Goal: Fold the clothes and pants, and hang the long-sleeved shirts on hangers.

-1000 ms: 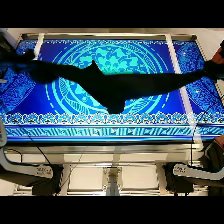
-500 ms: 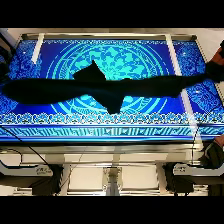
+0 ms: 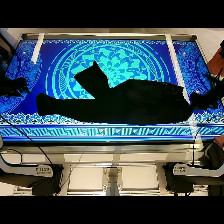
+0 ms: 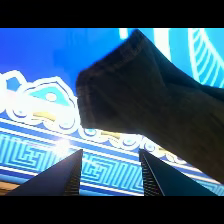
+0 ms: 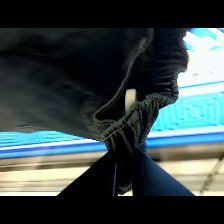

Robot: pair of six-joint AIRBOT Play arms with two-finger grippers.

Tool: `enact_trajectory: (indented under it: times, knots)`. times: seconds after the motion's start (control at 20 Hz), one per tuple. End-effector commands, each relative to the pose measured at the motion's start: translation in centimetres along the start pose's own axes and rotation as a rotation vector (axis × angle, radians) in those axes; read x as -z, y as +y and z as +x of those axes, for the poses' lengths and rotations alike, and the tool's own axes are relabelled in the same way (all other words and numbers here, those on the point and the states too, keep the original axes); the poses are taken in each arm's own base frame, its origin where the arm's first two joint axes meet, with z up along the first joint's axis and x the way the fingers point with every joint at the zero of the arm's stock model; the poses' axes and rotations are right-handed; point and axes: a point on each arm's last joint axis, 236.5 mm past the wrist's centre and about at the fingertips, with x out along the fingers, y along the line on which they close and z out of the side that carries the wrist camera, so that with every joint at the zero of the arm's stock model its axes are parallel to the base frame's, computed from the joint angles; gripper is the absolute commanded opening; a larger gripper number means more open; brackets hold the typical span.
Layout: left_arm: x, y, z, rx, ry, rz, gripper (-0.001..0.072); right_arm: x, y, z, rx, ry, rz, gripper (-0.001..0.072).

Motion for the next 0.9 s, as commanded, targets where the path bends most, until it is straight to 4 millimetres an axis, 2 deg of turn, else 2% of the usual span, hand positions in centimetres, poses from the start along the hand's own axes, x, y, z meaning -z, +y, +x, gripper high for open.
enact_trajectory:
  times: [0.0,0.15,0.25,0.35,0.5,0.55,0.6,0.75,0.85]
  knots:
    - [0.6,0.0,2.0,0.011,0.021,0.031,0.0486,2.7,-3.2,3.9,0.119,0.075,0.003,0.0058]
    - [-0.3,-0.2,3.1,0.025,-0.021,0.037,0.0488,4.3,-3.6,6.3,0.13,0.119,0.002,0.0058]
    - [-1.3,-0.1,3.4,0.02,-0.059,0.037,0.0488,4.9,-3.6,7.0,0.127,0.135,0.002,0.0059]
    - [-2.3,-0.1,4.4,0.018,-0.08,0.037,0.0497,5.3,-3.4,7.1,0.119,0.151,0.004,0.0059]
    - [-3.8,-0.6,7.4,0.042,-0.093,0.029,0.0509,6.3,-3.1,6.9,0.107,0.194,0.016,0.0059]
    - [-4.4,-0.5,8.4,0.035,-0.106,0.03,0.0529,6.7,-3.0,6.9,0.102,0.21,0.017,0.0059]
    - [-5.1,-0.2,9.2,0.024,-0.123,0.031,0.0626,7.0,-2.9,6.8,0.098,0.225,0.018,0.0059]
    - [-7.1,0.7,10.0,-0.008,-0.198,0.035,0.0641,7.1,-2.7,6.8,0.092,0.23,0.02,0.0059]
    - [-8.2,0.3,10.3,-0.001,-0.238,0.037,0.0639,6.8,-2.5,6.9,0.083,0.215,0.041,0.0059]
